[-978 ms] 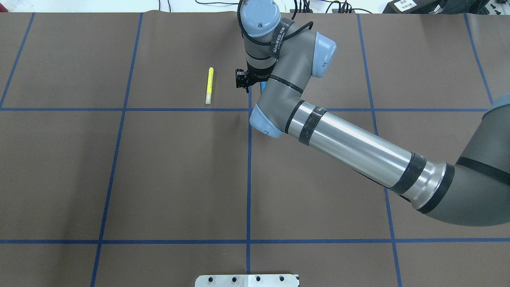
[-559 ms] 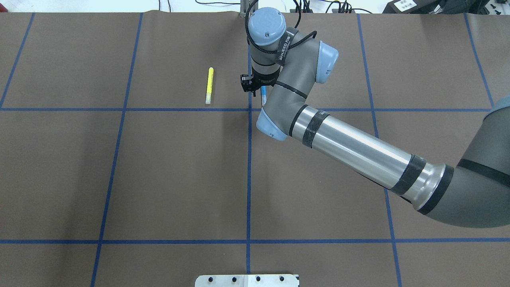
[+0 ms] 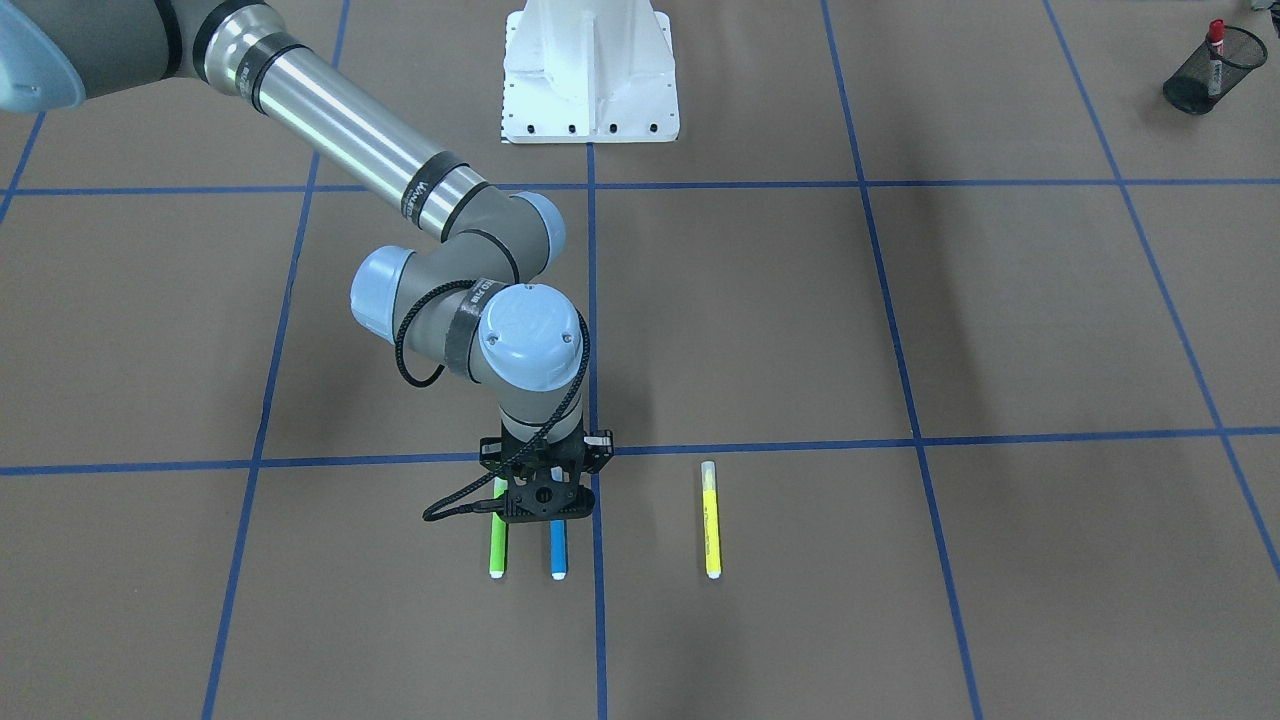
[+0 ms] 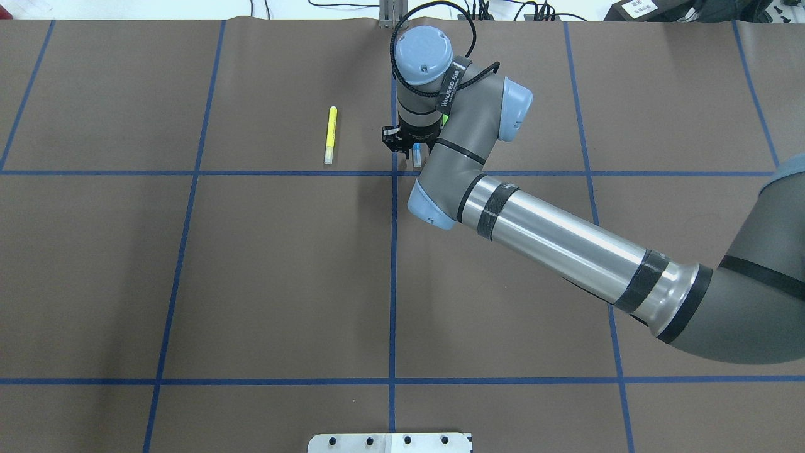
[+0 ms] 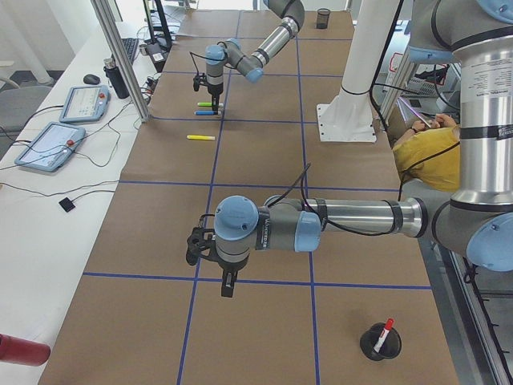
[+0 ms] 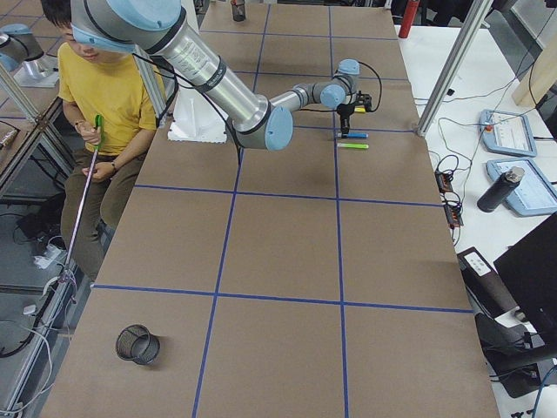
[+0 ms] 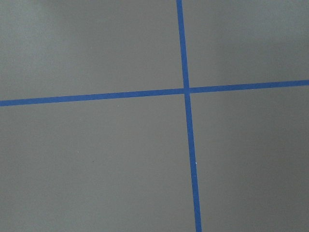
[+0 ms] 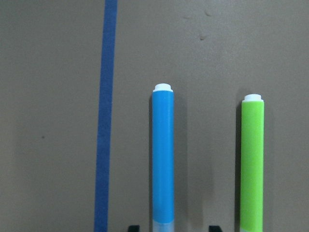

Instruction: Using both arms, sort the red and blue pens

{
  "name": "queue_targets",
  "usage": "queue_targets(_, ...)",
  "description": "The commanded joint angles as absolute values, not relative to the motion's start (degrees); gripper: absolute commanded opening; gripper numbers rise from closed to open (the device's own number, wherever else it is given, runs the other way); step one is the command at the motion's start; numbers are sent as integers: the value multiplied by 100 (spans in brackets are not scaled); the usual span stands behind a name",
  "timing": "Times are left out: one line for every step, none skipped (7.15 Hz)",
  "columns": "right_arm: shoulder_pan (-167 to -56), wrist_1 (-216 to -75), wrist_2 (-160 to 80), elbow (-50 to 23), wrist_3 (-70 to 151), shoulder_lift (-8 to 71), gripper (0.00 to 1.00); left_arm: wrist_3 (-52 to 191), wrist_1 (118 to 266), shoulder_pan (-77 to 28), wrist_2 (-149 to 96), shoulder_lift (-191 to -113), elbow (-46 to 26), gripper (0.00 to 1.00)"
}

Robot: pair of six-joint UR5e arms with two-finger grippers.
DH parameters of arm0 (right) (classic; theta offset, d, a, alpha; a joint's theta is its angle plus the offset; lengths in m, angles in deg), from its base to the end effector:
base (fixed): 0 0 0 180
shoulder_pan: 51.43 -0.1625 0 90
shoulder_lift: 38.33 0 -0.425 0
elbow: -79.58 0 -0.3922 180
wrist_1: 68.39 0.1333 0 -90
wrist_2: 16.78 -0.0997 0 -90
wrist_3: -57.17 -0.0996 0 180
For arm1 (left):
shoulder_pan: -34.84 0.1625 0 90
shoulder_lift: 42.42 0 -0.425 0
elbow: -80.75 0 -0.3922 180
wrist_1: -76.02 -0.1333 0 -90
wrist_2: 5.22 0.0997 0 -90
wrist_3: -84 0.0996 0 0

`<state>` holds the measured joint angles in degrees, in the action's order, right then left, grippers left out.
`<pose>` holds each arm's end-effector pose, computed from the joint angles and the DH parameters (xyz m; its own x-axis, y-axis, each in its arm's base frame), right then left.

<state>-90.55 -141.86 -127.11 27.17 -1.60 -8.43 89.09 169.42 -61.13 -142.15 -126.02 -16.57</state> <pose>-0.6104 -0.6236 0.2339 0.7340 -0.0297 0.6785 -0.0483 0.9942 0.0958 -0.1069 -0.4406 0.6389 0.6914 0.0718 -0.7189 0.0425 0.9893 0.1397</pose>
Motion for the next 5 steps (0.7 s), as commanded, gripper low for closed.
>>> queue_targets(-8958, -14169, -12673, 2720, -250, -845, 38, 8909, 16937, -6113, -14215, -12618, -1637, 100)
queue_targets(-8940, -14169, -12664, 2720, -251, -836, 37, 8909, 16936, -6113, -14215, -12618, -1637, 100)
queue_targets(-8931, -14178, -12603, 2720, -251, -818, 34, 8909, 16936, -6113, -14215, -12618, -1637, 100)
queue_targets(-8931, -14186, -12568, 2720, -251, -792, 33, 8909, 16945, -6113, -14215, -12618, -1629, 100)
queue_targets(-8931, -14187, -12568, 2720, -251, -792, 29, 8918, 16937, -6113, -14215, -12618, -1637, 100)
